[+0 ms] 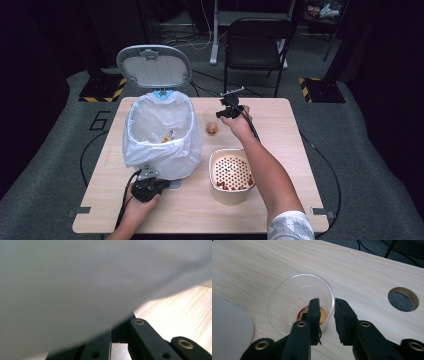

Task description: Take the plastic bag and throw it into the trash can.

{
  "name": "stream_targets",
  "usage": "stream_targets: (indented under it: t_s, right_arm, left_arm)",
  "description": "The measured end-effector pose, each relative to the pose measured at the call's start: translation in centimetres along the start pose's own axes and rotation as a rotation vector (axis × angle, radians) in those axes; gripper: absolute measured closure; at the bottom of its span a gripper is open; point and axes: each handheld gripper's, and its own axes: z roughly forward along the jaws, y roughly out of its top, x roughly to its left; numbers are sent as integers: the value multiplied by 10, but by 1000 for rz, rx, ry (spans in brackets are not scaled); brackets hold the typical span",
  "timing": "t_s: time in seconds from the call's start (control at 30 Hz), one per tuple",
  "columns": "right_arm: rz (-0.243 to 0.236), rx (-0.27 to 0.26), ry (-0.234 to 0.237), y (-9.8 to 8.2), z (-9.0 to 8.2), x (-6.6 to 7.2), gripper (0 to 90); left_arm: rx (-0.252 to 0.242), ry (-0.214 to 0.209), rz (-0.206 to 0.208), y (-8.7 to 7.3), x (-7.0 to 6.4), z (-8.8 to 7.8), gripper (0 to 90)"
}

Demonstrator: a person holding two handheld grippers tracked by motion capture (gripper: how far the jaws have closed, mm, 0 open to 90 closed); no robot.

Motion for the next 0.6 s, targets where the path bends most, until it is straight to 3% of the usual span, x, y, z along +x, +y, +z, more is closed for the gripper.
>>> stream_targets:
  t_s: [0.23,0.6]
  right_arm:
    - [-2,24,22,0,-1,0,860]
    - [-15,33,36,0,-3,0,871]
  left_arm:
    - [1,2,5,0,0,0,900]
    - [-6,1,5,0,-1,1,900]
